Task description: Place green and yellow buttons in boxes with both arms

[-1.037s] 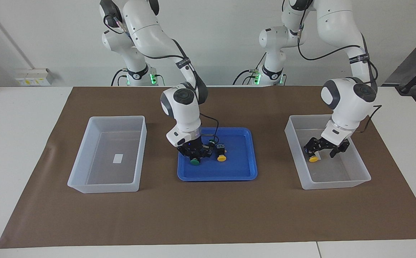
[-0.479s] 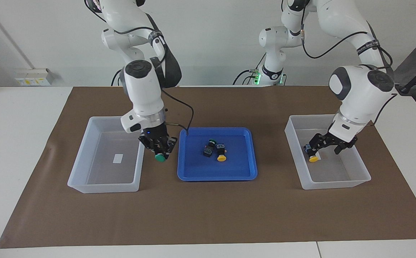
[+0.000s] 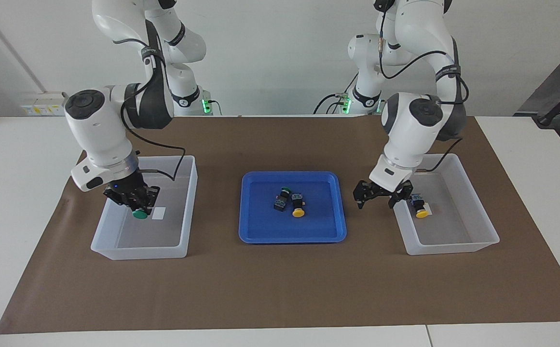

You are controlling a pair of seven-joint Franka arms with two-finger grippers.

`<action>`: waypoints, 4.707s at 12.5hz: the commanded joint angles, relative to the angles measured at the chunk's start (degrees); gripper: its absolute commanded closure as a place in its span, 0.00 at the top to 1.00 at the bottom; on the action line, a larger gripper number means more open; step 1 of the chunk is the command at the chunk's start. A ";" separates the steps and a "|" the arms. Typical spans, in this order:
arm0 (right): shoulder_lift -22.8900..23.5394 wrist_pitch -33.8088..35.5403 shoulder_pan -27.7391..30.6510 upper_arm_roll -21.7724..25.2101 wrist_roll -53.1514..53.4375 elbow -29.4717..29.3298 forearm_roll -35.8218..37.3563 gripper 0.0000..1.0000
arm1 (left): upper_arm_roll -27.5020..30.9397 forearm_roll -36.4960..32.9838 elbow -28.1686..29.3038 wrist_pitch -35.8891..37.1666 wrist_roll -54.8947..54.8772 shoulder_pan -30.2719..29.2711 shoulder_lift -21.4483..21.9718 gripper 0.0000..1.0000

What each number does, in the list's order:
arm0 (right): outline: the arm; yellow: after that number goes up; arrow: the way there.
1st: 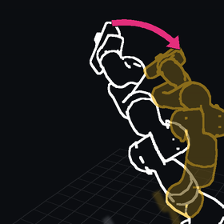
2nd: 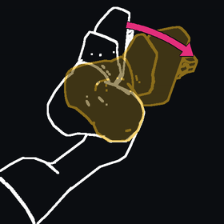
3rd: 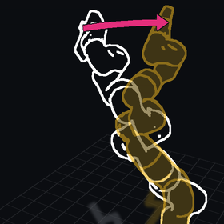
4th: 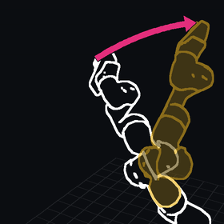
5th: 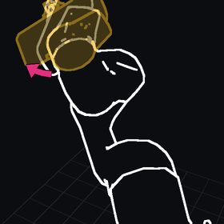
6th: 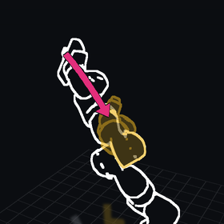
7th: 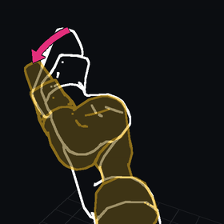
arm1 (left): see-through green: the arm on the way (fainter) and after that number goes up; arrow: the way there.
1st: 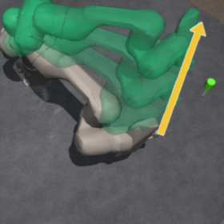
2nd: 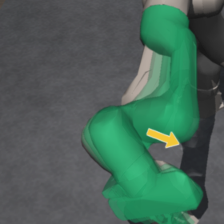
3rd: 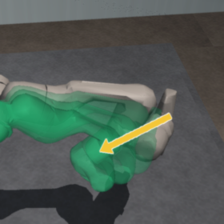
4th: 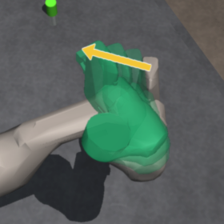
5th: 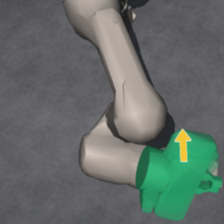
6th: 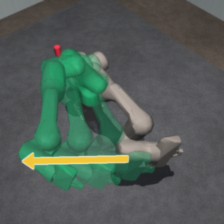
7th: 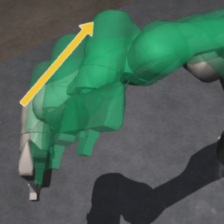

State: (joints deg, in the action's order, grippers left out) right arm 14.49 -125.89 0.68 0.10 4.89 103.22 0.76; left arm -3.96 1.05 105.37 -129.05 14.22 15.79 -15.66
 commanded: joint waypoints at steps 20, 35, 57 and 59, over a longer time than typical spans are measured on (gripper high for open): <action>-5.43 -2.27 -8.13 -0.89 5.90 4.01 -2.34 1.00 | 0.97 -0.70 7.91 -20.28 17.60 14.27 -7.28 0.46; 4.40 -16.48 -28.18 -1.24 35.10 5.85 -16.84 1.00 | 0.71 -0.17 -5.62 5.54 12.97 -2.31 -0.43 0.00; -5.43 -0.51 -16.53 0.34 21.63 4.27 -5.06 0.00 | 1.23 -0.26 10.65 -9.12 -30.74 -26.25 0.90 0.63; -6.49 2.30 -10.82 0.25 7.66 4.97 -5.06 0.00 | 1.23 -0.26 6.36 -4.23 -30.65 -25.98 0.37 0.68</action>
State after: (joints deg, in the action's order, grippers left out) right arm 8.92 -124.57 -14.37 1.01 21.95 106.48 -5.11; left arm -2.41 1.07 115.46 -137.15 -15.77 -9.97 -15.03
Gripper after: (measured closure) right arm 0.573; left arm 0.370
